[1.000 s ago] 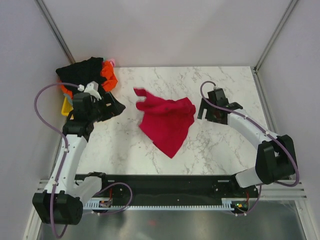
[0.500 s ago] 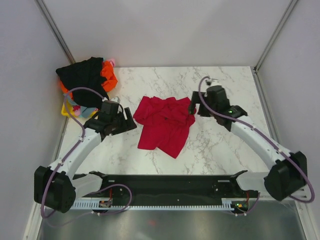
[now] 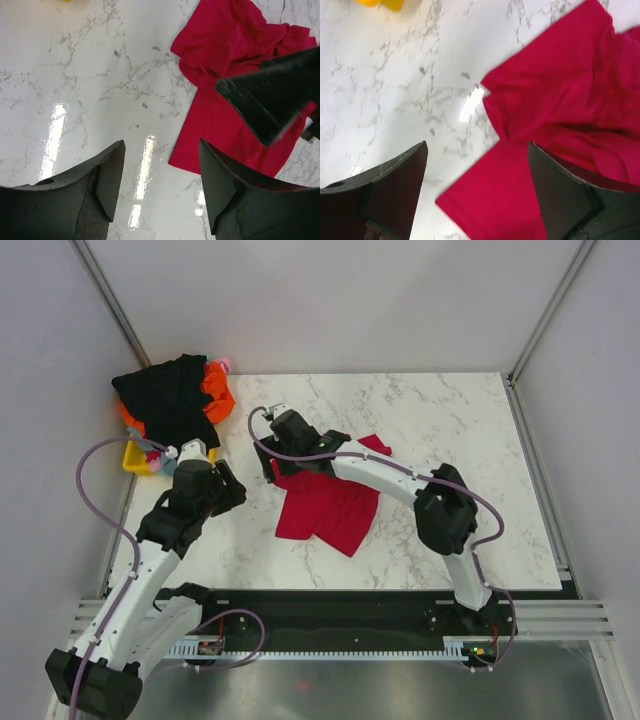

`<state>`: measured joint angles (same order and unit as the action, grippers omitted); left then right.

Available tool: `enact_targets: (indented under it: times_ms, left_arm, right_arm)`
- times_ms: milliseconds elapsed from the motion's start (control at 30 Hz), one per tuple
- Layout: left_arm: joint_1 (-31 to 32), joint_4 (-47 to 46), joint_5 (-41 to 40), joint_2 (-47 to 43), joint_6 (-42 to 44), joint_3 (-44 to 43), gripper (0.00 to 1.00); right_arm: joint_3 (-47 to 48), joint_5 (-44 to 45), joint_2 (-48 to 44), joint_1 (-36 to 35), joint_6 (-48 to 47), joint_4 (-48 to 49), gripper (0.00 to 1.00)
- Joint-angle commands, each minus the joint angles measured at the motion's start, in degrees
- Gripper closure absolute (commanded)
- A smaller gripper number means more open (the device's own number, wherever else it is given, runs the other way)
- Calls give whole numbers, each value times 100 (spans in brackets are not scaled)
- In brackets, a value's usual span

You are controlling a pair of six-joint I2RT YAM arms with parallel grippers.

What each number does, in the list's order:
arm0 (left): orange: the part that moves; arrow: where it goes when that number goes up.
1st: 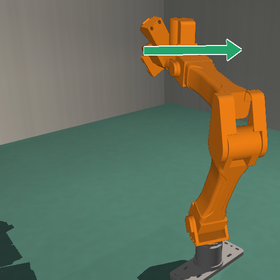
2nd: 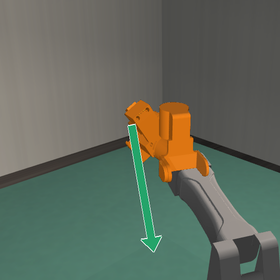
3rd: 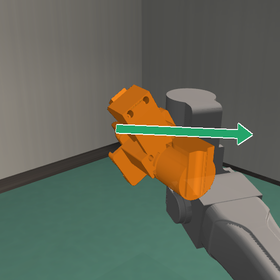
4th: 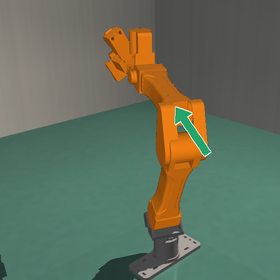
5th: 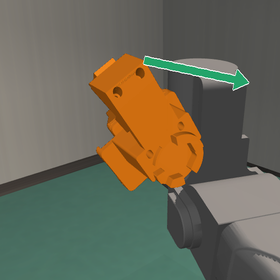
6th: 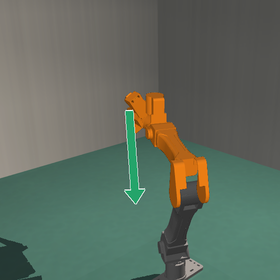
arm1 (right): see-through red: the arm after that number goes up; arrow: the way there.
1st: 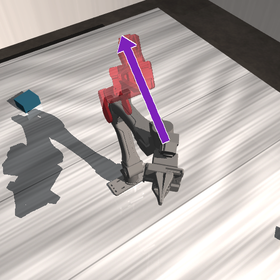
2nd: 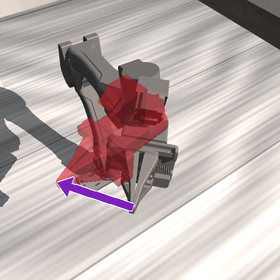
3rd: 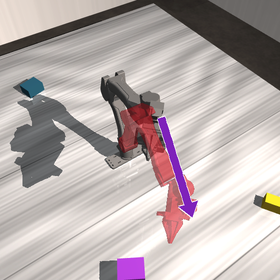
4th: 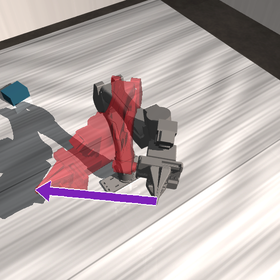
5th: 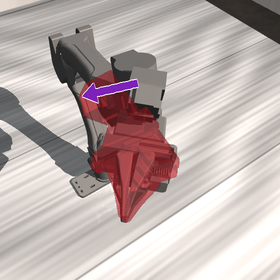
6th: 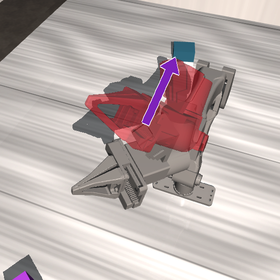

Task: Fold and stack the t-shirts
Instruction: Flatten the tshirt out

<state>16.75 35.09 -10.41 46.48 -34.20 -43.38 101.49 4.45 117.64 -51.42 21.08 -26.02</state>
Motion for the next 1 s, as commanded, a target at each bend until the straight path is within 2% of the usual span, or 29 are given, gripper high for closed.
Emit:
enact_targets:
  times_ms: [0,100,267,433,467,500,567,600,667,700,733,767,900,967]
  left_arm:
    - [-23,349,-102,-252,115,-145,32]
    - [-23,507,-5,-498,115,-84,32]
    - [-14,472,101,-754,141,-31,32]
    - [-14,428,189,-614,176,-39,32]
    - [-14,420,189,-605,176,-39,32]
    - [-14,420,198,-605,168,-31,32]
    - [-14,393,233,-605,176,-22,32]
    - [-14,393,233,-605,176,-22,32]
    - [-14,402,233,-614,194,-13,32]
    - [-14,393,224,-605,194,-13,32]
    - [-14,385,233,-605,185,-4,32]
    - [-14,384,215,-605,185,-4,32]
    - [-14,367,250,-526,185,5,33]
    - [-14,367,303,-491,220,5,39]
  right_arm:
    - [1247,398,828,53,-244,-622,12]
    - [1908,793,1365,44,-245,-1062,13]
    - [1830,1259,1559,62,-139,-1124,18]
    - [2136,1102,1989,88,-174,-1116,28]
    - [2225,1093,2051,88,-183,-1142,32]
    - [2287,1093,2095,88,-183,-1133,42]
    - [2410,1093,2157,132,-122,-1116,52]
    - [2436,1041,2175,141,-113,-1124,61]
    - [2454,962,2166,228,-69,-1133,71]
    - [2446,909,2140,264,-43,-1133,87]
    - [2437,900,2096,316,-43,-1142,96]
    - [2437,917,2052,343,-51,-1168,100]
    - [2586,970,1570,545,-200,-1238,100]
    - [2656,1119,929,799,-253,-1283,100]
